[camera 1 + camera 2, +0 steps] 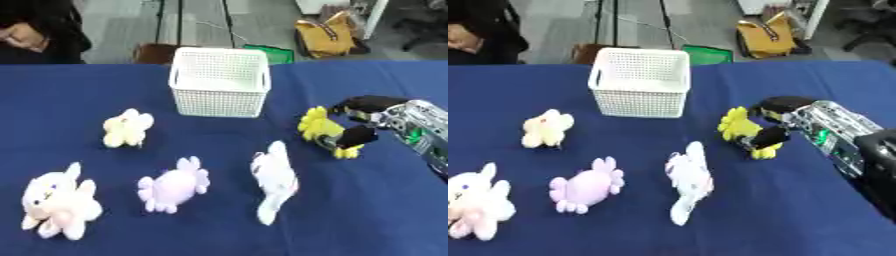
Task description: Pick up objects on the table and place them in the box.
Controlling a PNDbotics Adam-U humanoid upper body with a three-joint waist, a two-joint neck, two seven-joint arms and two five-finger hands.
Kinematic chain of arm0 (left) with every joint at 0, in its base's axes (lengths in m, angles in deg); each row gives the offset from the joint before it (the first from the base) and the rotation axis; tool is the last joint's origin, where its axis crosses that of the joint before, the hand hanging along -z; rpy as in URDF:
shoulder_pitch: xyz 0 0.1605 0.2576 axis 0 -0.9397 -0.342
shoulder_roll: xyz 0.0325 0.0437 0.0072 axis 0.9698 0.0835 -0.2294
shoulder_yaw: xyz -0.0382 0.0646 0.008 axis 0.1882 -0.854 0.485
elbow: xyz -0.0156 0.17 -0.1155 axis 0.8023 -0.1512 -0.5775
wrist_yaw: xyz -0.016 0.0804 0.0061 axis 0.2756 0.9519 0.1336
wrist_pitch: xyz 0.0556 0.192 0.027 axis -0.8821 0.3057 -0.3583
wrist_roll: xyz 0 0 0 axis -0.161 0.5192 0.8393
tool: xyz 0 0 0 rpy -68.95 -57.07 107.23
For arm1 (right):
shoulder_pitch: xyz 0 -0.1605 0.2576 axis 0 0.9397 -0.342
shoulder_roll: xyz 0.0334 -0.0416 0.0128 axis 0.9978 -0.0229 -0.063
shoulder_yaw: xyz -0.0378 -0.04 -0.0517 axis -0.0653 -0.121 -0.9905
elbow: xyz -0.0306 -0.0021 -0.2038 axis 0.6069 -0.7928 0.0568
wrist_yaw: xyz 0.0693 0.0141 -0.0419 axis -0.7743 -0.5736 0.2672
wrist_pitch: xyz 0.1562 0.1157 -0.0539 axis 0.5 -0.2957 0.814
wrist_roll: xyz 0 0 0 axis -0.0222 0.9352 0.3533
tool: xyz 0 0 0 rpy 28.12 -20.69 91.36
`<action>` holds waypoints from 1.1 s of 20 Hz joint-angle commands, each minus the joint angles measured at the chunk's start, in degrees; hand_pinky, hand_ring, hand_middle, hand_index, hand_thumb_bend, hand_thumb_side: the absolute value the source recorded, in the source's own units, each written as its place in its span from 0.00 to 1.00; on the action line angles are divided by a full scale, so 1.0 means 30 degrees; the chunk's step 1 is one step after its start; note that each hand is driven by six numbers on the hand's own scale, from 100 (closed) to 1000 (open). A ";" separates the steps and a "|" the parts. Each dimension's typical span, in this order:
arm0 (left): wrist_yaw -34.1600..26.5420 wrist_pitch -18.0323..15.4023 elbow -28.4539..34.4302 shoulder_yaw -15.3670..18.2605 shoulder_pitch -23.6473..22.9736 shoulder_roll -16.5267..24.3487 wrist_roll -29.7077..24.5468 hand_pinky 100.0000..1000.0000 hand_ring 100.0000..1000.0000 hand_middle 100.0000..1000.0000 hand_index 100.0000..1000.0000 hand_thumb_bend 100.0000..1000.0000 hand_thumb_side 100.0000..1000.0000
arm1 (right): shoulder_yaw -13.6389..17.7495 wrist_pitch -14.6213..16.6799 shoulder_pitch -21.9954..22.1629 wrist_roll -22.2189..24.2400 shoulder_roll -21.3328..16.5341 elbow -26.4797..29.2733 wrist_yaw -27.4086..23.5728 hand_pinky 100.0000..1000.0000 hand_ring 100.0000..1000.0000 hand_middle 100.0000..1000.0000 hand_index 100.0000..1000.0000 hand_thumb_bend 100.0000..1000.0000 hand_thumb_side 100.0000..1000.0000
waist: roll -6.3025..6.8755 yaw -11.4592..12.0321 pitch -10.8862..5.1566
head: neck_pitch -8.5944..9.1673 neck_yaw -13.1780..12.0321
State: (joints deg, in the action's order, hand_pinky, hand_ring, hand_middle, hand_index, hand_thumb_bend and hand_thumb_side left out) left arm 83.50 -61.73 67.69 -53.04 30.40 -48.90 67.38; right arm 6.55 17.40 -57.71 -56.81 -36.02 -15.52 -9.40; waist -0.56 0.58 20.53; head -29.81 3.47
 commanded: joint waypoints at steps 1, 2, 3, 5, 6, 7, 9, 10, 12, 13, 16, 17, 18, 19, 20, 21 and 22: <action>-0.0096 -0.1173 0.0343 0.0017 0.0236 0.0168 0.1101 0.76 0.86 0.86 0.86 0.00 0.67 | 0.0267 0.0264 -0.0216 -0.0039 -0.0273 -0.0298 0.0505 0.93 0.98 0.87 0.96 0.30 0.79 | -0.0023 0.0004 -0.0324 | 0.0201 0.0032; -0.0100 -0.1173 0.0343 0.0007 0.0242 0.0168 0.1099 0.76 0.86 0.86 0.86 0.00 0.67 | 0.0270 0.0324 -0.0246 0.0086 -0.0215 -0.0408 0.0506 0.93 0.98 0.87 0.96 0.30 0.79 | -0.0025 0.0000 -0.0328 | 0.0195 0.0040; -0.0102 -0.1173 0.0343 0.0001 0.0245 0.0167 0.1095 0.76 0.86 0.86 0.86 0.00 0.67 | 0.0277 0.0370 -0.0281 0.0186 -0.0174 -0.0484 0.0516 0.93 0.98 0.87 0.96 0.29 0.79 | -0.0026 -0.0004 -0.0331 | 0.0192 0.0042; -0.0106 -0.1170 0.0343 -0.0003 0.0240 0.0163 0.1089 0.76 0.86 0.86 0.86 0.00 0.67 | 0.0279 0.0440 -0.0317 0.0299 -0.0123 -0.0567 0.0550 0.93 0.97 0.84 0.95 0.30 0.78 | -0.0025 -0.0006 -0.0328 | 0.0192 0.0041; -0.0108 -0.1159 0.0343 -0.0001 0.0230 0.0161 0.1087 0.76 0.86 0.86 0.86 0.00 0.67 | 0.0265 0.0449 -0.0325 0.0332 -0.0103 -0.0592 0.0564 0.93 0.97 0.84 0.95 0.30 0.78 | -0.0022 -0.0004 -0.0323 | 0.0188 0.0034; -0.0109 -0.1152 0.0343 0.0002 0.0227 0.0163 0.1090 0.76 0.86 0.86 0.86 0.00 0.67 | 0.0260 0.0435 -0.0339 0.0333 -0.0101 -0.0591 0.0584 0.93 0.96 0.80 0.92 0.29 0.76 | -0.0021 -0.0007 -0.0324 | 0.0173 0.0029; -0.0111 -0.1148 0.0343 0.0009 0.0229 0.0176 0.1104 0.76 0.86 0.86 0.86 0.00 0.67 | 0.0244 0.0330 -0.0377 0.0228 -0.0130 -0.0469 0.0644 0.92 0.95 0.74 0.88 0.27 0.76 | -0.0022 -0.0036 -0.0328 | 0.0145 0.0011; -0.0113 -0.1144 0.0343 0.0002 0.0230 0.0177 0.1101 0.76 0.86 0.86 0.86 0.00 0.67 | 0.0232 0.0255 -0.0406 0.0171 -0.0144 -0.0396 0.0686 0.92 0.95 0.74 0.88 0.27 0.76 | -0.0026 -0.0060 -0.0332 | 0.0140 0.0004; -0.0119 -0.1135 0.0343 -0.0005 0.0236 0.0176 0.1094 0.76 0.86 0.86 0.86 0.00 0.67 | 0.0208 0.0147 -0.0436 0.0106 -0.0161 -0.0252 0.0753 0.92 0.94 0.69 0.85 0.25 0.74 | -0.0036 -0.0088 -0.0342 | 0.0136 -0.0002; -0.0123 -0.1132 0.0343 -0.0004 0.0238 0.0177 0.1094 0.76 0.86 0.86 0.86 0.00 0.67 | 0.0201 0.0098 -0.0442 0.0094 -0.0172 -0.0190 0.0745 0.92 0.93 0.64 0.82 0.24 0.72 | -0.0040 -0.0095 -0.0347 | 0.0138 -0.0003; -0.0141 -0.1115 0.0343 0.0001 0.0230 0.0178 0.1113 0.76 0.86 0.86 0.86 0.00 0.67 | 0.0166 -0.0108 -0.0461 -0.0003 -0.0191 -0.0037 0.0766 0.92 0.91 0.56 0.76 0.19 0.71 | -0.0052 -0.0098 -0.0362 | 0.0148 -0.0005; -0.0147 -0.1107 0.0343 0.0003 0.0227 0.0179 0.1123 0.76 0.86 0.86 0.86 0.00 0.67 | 0.0162 -0.0178 -0.0460 -0.0082 -0.0200 0.0011 0.0766 0.91 0.90 0.51 0.71 0.15 0.70 | -0.0054 -0.0097 -0.0364 | 0.0148 -0.0004; -0.0151 -0.1098 0.0343 0.0007 0.0224 0.0181 0.1133 0.76 0.86 0.86 0.86 0.00 0.67 | 0.0179 -0.0267 -0.0479 -0.0245 -0.0227 0.0113 0.0776 0.91 0.89 0.49 0.69 0.13 0.69 | -0.0060 -0.0105 -0.0366 | 0.0141 -0.0015; -0.0151 -0.1089 0.0343 0.0010 0.0223 0.0183 0.1139 0.76 0.86 0.86 0.86 0.00 0.67 | 0.0169 -0.0358 -0.0474 -0.0406 -0.0254 0.0220 0.0773 0.91 0.88 0.47 0.67 0.12 0.68 | -0.0064 -0.0113 -0.0365 | 0.0135 -0.0021; -0.0151 -0.1078 0.0343 0.0011 0.0220 0.0183 0.1142 0.76 0.86 0.86 0.86 0.00 0.67 | 0.0149 -0.0432 -0.0472 -0.0534 -0.0274 0.0314 0.0756 0.91 0.88 0.47 0.67 0.12 0.68 | -0.0067 -0.0125 -0.0368 | 0.0125 -0.0022; -0.0150 -0.1071 0.0343 0.0010 0.0219 0.0183 0.1144 0.76 0.86 0.86 0.86 0.00 0.67 | 0.0132 -0.0491 -0.0475 -0.0618 -0.0291 0.0379 0.0739 0.90 0.87 0.44 0.65 0.10 0.67 | -0.0070 -0.0133 -0.0371 | 0.0122 -0.0023; -0.0151 -0.1067 0.0343 0.0002 0.0225 0.0186 0.1140 0.76 0.86 0.86 0.86 0.00 0.67 | 0.0134 -0.0574 -0.0511 -0.0728 -0.0309 0.0456 0.0747 0.90 0.86 0.43 0.63 0.08 0.66 | -0.0076 -0.0155 -0.0375 | 0.0125 -0.0029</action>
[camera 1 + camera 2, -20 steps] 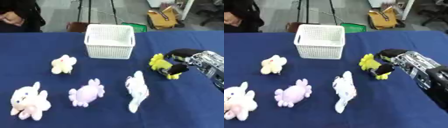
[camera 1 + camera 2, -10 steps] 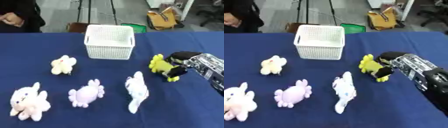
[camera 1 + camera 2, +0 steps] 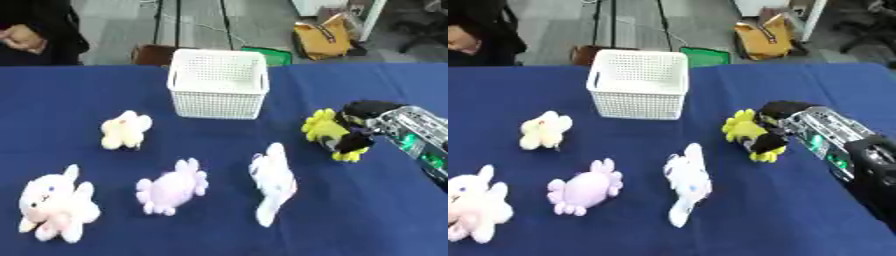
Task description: Pick up objects on the table and place them in the box.
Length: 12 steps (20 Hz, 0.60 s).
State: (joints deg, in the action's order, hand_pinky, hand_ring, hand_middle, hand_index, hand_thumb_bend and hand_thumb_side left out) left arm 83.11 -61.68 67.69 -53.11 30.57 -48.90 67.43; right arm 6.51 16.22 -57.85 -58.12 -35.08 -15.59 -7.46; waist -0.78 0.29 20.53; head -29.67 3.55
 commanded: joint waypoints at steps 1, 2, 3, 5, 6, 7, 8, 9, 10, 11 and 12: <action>-0.0021 -0.1082 0.0343 0.0020 0.0172 0.0189 0.1119 0.76 0.86 0.86 0.86 0.00 0.67 | 0.0133 -0.0250 -0.0476 -0.0362 -0.0632 0.0538 0.0104 0.90 0.86 0.43 0.63 0.07 0.66 | -0.0008 -0.0073 -0.0377 | 0.0080 -0.0061; -0.0022 -0.1079 0.0343 0.0019 0.0171 0.0192 0.1115 0.76 0.86 0.86 0.86 0.00 0.67 | 0.0125 -0.0307 -0.0487 -0.0408 -0.0648 0.0591 0.0093 0.90 0.85 0.42 0.62 0.05 0.65 | -0.0013 -0.0084 -0.0377 | 0.0086 -0.0059; -0.0023 -0.1077 0.0343 0.0022 0.0168 0.0192 0.1114 0.76 0.86 0.86 0.86 0.00 0.67 | 0.0120 -0.0359 -0.0494 -0.0435 -0.0664 0.0643 0.0074 0.90 0.85 0.41 0.60 0.03 0.64 | -0.0018 -0.0091 -0.0377 | 0.0090 -0.0058; -0.0028 -0.1077 0.0343 0.0020 0.0164 0.0187 0.1109 0.76 0.86 0.86 0.86 0.00 0.67 | 0.0133 -0.0491 -0.0521 -0.0508 -0.0692 0.0768 0.0037 0.90 0.82 0.38 0.56 0.00 0.67 | -0.0032 -0.0106 -0.0376 | 0.0097 -0.0059; -0.0029 -0.1079 0.0343 0.0021 0.0164 0.0188 0.1107 0.76 0.86 0.86 0.86 0.00 0.67 | 0.0158 -0.0576 -0.0546 -0.0579 -0.0705 0.0846 0.0010 0.89 0.81 0.36 0.54 0.00 0.62 | -0.0039 -0.0116 -0.0378 | 0.0090 -0.0061; -0.0029 -0.1077 0.0343 0.0024 0.0165 0.0190 0.1109 0.76 0.86 0.86 0.86 0.00 0.67 | 0.0169 -0.0660 -0.0559 -0.0642 -0.0718 0.0918 -0.0027 0.89 0.80 0.35 0.52 0.00 0.61 | -0.0044 -0.0122 -0.0379 | 0.0087 -0.0064; -0.0027 -0.1076 0.0343 0.0028 0.0163 0.0191 0.1111 0.76 0.86 0.86 0.86 0.00 0.67 | 0.0198 -0.0754 -0.0589 -0.0737 -0.0738 0.1015 -0.0075 0.89 0.79 0.34 0.51 0.00 0.61 | -0.0049 -0.0132 -0.0378 | 0.0088 -0.0063; -0.0023 -0.1075 0.0343 0.0029 0.0162 0.0192 0.1114 0.76 0.86 0.86 0.86 0.00 0.67 | 0.0205 -0.0843 -0.0597 -0.0815 -0.0760 0.1105 -0.0128 0.89 0.79 0.34 0.51 0.00 0.61 | -0.0052 -0.0137 -0.0376 | 0.0089 -0.0062; -0.0019 -0.1072 0.0343 0.0031 0.0158 0.0192 0.1117 0.76 0.86 0.86 0.86 0.00 0.67 | 0.0230 -0.0932 -0.0629 -0.0909 -0.0785 0.1221 -0.0175 0.89 0.78 0.33 0.49 0.00 0.60 | -0.0058 -0.0145 -0.0378 | 0.0069 -0.0069; -0.0016 -0.1069 0.0343 0.0033 0.0155 0.0194 0.1121 0.76 0.86 0.86 0.86 0.00 0.67 | 0.0241 -0.1021 -0.0644 -0.0991 -0.0811 0.1335 -0.0218 0.89 0.78 0.33 0.49 0.00 0.60 | -0.0063 -0.0151 -0.0378 | 0.0055 -0.0073; -0.0011 -0.1069 0.0343 0.0037 0.0156 0.0198 0.1129 0.76 0.86 0.86 0.86 0.00 0.67 | 0.0255 -0.1105 -0.0684 -0.1072 -0.0838 0.1460 -0.0251 0.89 0.78 0.32 0.48 0.00 0.60 | -0.0068 -0.0158 -0.0380 | 0.0043 -0.0078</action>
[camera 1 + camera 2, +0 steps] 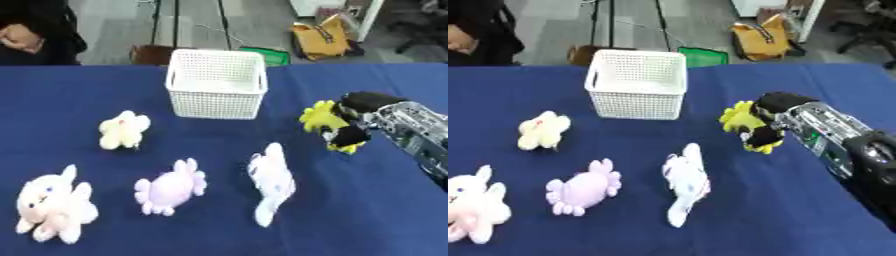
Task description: Pick up objects on the table and place them in the box.
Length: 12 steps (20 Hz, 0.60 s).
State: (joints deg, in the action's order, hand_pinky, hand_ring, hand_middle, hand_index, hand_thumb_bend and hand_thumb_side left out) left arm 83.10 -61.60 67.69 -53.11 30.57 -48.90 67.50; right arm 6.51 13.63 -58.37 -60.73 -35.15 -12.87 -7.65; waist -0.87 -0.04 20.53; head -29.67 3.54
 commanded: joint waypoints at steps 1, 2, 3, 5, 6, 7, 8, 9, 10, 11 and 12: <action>-0.0002 -0.1095 0.0343 0.0040 0.0158 0.0201 0.1112 0.76 0.86 0.86 0.86 0.00 0.67 | 0.0253 -0.0315 -0.0529 -0.0251 -0.0840 0.0653 -0.0219 0.89 0.78 0.32 0.48 0.00 0.60 | -0.0041 -0.0051 -0.0380 | 0.0038 -0.0077; 0.0006 -0.1094 0.0343 0.0039 0.0151 0.0208 0.1115 0.76 0.86 0.86 0.86 0.00 0.67 | 0.0291 -0.0385 -0.0643 -0.0339 -0.0862 0.0831 -0.0240 0.88 0.77 0.30 0.47 0.00 0.60 | -0.0046 -0.0052 -0.0390 | 0.0016 -0.0082; 0.0018 -0.1092 0.0343 0.0041 0.0144 0.0218 0.1118 0.76 0.86 0.86 0.86 0.00 0.67 | 0.0321 -0.0472 -0.0751 -0.0415 -0.0891 0.1047 -0.0259 0.88 0.77 0.30 0.47 0.00 0.60 | -0.0051 -0.0055 -0.0396 | 0.0003 -0.0091; 0.0031 -0.1083 0.0343 0.0046 0.0129 0.0226 0.1135 0.76 0.86 0.86 0.86 0.00 0.67 | 0.0327 -0.0620 -0.0991 -0.0467 -0.0954 0.1498 -0.0273 0.88 0.77 0.30 0.46 0.00 0.61 | -0.0060 -0.0056 -0.0410 | -0.0001 -0.0102; 0.0038 -0.1079 0.0343 0.0041 0.0116 0.0235 0.1136 0.76 0.86 0.86 0.86 0.00 0.67 | 0.0333 -0.0669 -0.1186 -0.0475 -0.0966 0.1776 -0.0265 0.88 0.77 0.29 0.45 0.00 0.61 | -0.0066 -0.0054 -0.0428 | -0.0016 -0.0109; 0.0045 -0.1075 0.0343 0.0039 0.0106 0.0245 0.1137 0.76 0.86 0.86 0.86 0.00 0.67 | 0.0332 -0.0728 -0.1370 -0.0447 -0.0974 0.2052 -0.0243 0.88 0.77 0.29 0.45 0.00 0.61 | -0.0071 -0.0062 -0.0439 | -0.0027 -0.0121; 0.0049 -0.1071 0.0343 0.0033 0.0094 0.0254 0.1136 0.76 0.86 0.86 0.86 0.00 0.67 | 0.0342 -0.0788 -0.1602 -0.0414 -0.0965 0.2333 -0.0205 0.88 0.76 0.28 0.44 0.00 0.63 | -0.0081 -0.0064 -0.0461 | -0.0040 -0.0117; 0.0052 -0.1068 0.0343 0.0029 0.0081 0.0264 0.1132 0.76 0.86 0.86 0.86 0.00 0.67 | 0.0347 -0.0844 -0.1869 -0.0365 -0.0935 0.2599 -0.0142 0.88 0.76 0.28 0.44 0.00 0.63 | -0.0093 -0.0075 -0.0477 | -0.0048 -0.0118; 0.0052 -0.1061 0.0343 0.0023 0.0064 0.0269 0.1127 0.76 0.86 0.86 0.86 0.00 0.66 | 0.0362 -0.0892 -0.2136 -0.0317 -0.0895 0.2840 -0.0070 0.88 0.76 0.28 0.44 0.00 0.64 | -0.0108 -0.0075 -0.0497 | -0.0047 -0.0125; 0.0054 -0.1053 0.0343 0.0021 0.0048 0.0273 0.1120 0.76 0.86 0.86 0.86 0.00 0.66 | 0.0376 -0.0937 -0.2396 -0.0257 -0.0847 0.3055 0.0019 0.88 0.76 0.28 0.44 0.00 0.64 | -0.0122 -0.0080 -0.0511 | -0.0043 -0.0140; 0.0055 -0.1047 0.0343 0.0018 0.0033 0.0278 0.1116 0.76 0.86 0.86 0.86 0.00 0.66 | 0.0390 -0.0975 -0.2642 -0.0186 -0.0790 0.3222 0.0103 0.88 0.76 0.27 0.44 0.00 0.65 | -0.0139 -0.0072 -0.0531 | -0.0049 -0.0141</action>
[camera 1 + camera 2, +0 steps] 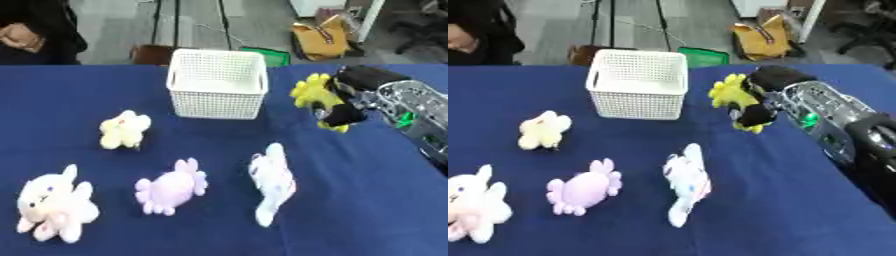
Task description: Pick up objects on the table and place them in the box.
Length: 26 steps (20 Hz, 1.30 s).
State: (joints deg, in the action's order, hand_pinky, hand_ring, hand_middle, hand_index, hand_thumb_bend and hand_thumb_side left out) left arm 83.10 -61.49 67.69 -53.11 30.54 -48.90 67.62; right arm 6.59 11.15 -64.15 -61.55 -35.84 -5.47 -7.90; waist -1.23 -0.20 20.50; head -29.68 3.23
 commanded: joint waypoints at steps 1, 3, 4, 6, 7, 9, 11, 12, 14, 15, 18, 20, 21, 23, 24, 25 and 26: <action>0.0055 -0.1086 0.0343 0.0017 0.0031 0.0288 0.1076 0.76 0.86 0.86 0.86 0.00 0.66 | 0.0379 -0.0176 -0.0961 0.0173 -0.0485 0.0870 0.0273 0.88 0.76 0.27 0.44 0.00 0.65 | -0.0032 -0.0017 -0.0537 | -0.0048 -0.0043; 0.0058 -0.1085 0.0343 0.0018 0.0018 0.0297 0.1079 0.76 0.86 0.86 0.86 0.00 0.66 | 0.0398 -0.0210 -0.1202 0.0319 -0.0398 0.0977 0.0398 0.88 0.76 0.27 0.43 0.00 0.65 | -0.0042 -0.0018 -0.0551 | -0.0050 -0.0054; 0.0054 -0.1081 0.0343 0.0011 0.0004 0.0297 0.1076 0.76 0.86 0.86 0.86 0.00 0.66 | 0.0437 -0.0212 -0.1440 0.0346 -0.0290 0.1055 0.0463 0.88 0.76 0.27 0.43 0.00 0.66 | -0.0048 0.0005 -0.0573 | -0.0053 -0.0044; 0.0045 -0.1075 0.0343 -0.0002 -0.0019 0.0301 0.1068 0.76 0.86 0.86 0.86 0.00 0.66 | 0.0508 -0.0219 -0.1982 0.0416 0.0022 0.1120 0.0631 0.88 0.76 0.26 0.42 0.00 0.67 | -0.0053 0.0035 -0.0610 | -0.0055 -0.0023; 0.0039 -0.1076 0.0343 -0.0013 -0.0029 0.0305 0.1059 0.76 0.86 0.86 0.86 0.00 0.66 | 0.0537 -0.0230 -0.2364 0.0432 0.0290 0.1066 0.0755 0.88 0.76 0.26 0.42 0.00 0.67 | -0.0052 0.0044 -0.0629 | -0.0056 -0.0011; 0.0015 -0.1091 0.0343 -0.0057 -0.0043 0.0310 0.1027 0.76 0.86 0.86 0.86 0.00 0.66 | 0.0544 -0.0202 -0.3317 0.0431 0.1112 0.0658 0.1137 0.88 0.76 0.26 0.42 0.00 0.68 | -0.0039 0.0126 -0.0686 | -0.0055 0.0071; -0.0015 -0.1101 0.0343 -0.0086 -0.0071 0.0308 0.0995 0.76 0.86 0.86 0.86 0.00 0.66 | 0.0530 -0.0024 -0.4109 0.0378 0.1911 -0.0016 0.1619 0.88 0.76 0.26 0.41 0.00 0.68 | -0.0028 0.0241 -0.0718 | -0.0053 0.0139; -0.0031 -0.1104 0.0343 -0.0094 -0.0084 0.0304 0.0981 0.76 0.86 0.86 0.86 0.00 0.66 | 0.0549 0.0096 -0.4418 0.0332 0.2259 -0.0402 0.1880 0.88 0.76 0.26 0.41 0.00 0.69 | -0.0024 0.0293 -0.0726 | -0.0054 0.0169; -0.0061 -0.1109 0.0343 -0.0104 -0.0104 0.0293 0.0961 0.76 0.86 0.86 0.86 0.00 0.66 | 0.0661 0.0327 -0.4855 0.0187 0.2816 -0.1143 0.2335 0.88 0.76 0.25 0.41 0.00 0.69 | -0.0018 0.0370 -0.0731 | -0.0048 0.0222; -0.0092 -0.1111 0.0343 -0.0136 -0.0105 0.0275 0.0938 0.76 0.86 0.86 0.86 0.00 0.66 | 0.0819 0.0360 -0.5165 0.0068 0.3273 -0.1599 0.2580 0.88 0.76 0.25 0.40 0.00 0.69 | -0.0011 0.0434 -0.0728 | -0.0025 0.0282; -0.0186 -0.1138 0.0343 -0.0209 -0.0068 0.0243 0.0849 0.76 0.86 0.86 0.86 0.00 0.66 | 0.1170 0.0657 -0.5820 -0.0363 0.4389 -0.2903 0.3263 0.88 0.76 0.25 0.40 0.00 0.69 | 0.0012 0.0535 -0.0721 | 0.0040 0.0423; -0.0238 -0.1156 0.0343 -0.0234 -0.0050 0.0230 0.0801 0.76 0.86 0.86 0.86 0.00 0.66 | 0.1347 0.0896 -0.6053 -0.0624 0.4861 -0.3514 0.3565 0.88 0.76 0.24 0.39 0.00 0.70 | 0.0025 0.0600 -0.0713 | 0.0072 0.0508; -0.0286 -0.1168 0.0343 -0.0284 -0.0023 0.0206 0.0762 0.76 0.86 0.86 0.86 0.00 0.66 | 0.1542 0.0918 -0.6263 -0.0821 0.5412 -0.3974 0.3793 0.88 0.76 0.24 0.39 0.00 0.70 | 0.0035 0.0715 -0.0688 | 0.0115 0.0629; -0.0366 -0.1195 0.0343 -0.0338 0.0017 0.0176 0.0685 0.76 0.86 0.86 0.86 0.00 0.66 | 0.1896 0.1102 -0.6522 -0.1331 0.6182 -0.4916 0.4258 0.88 0.76 0.23 0.39 0.00 0.70 | 0.0050 0.0847 -0.0651 | 0.0165 0.0750; -0.0400 -0.1208 0.0343 -0.0352 0.0032 0.0167 0.0653 0.76 0.86 0.86 0.86 0.00 0.66 | 0.2052 0.1229 -0.6590 -0.1589 0.6445 -0.5312 0.4434 0.88 0.76 0.23 0.38 0.01 0.70 | 0.0056 0.0907 -0.0635 | 0.0184 0.0795; -0.0435 -0.1225 0.0343 -0.0374 0.0053 0.0157 0.0621 0.76 0.86 0.86 0.86 0.00 0.66 | 0.2252 0.1329 -0.6653 -0.1874 0.6768 -0.5749 0.4607 0.88 0.76 0.23 0.38 0.01 0.70 | 0.0063 0.1005 -0.0612 | 0.0208 0.0856; -0.0465 -0.1239 0.0343 -0.0385 0.0065 0.0150 0.0595 0.76 0.86 0.86 0.86 0.00 0.66 | 0.2412 0.1456 -0.6700 -0.2146 0.6998 -0.6146 0.4765 0.88 0.76 0.23 0.38 0.02 0.70 | 0.0068 0.1058 -0.0599 | 0.0222 0.0892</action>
State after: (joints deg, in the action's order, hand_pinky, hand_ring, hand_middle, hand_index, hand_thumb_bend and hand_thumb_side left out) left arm 81.98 -62.20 67.69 -54.18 30.18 -48.91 66.91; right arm 12.53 15.20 -82.57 -66.89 -15.09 -22.85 5.37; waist -1.24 3.06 20.10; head -29.63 5.63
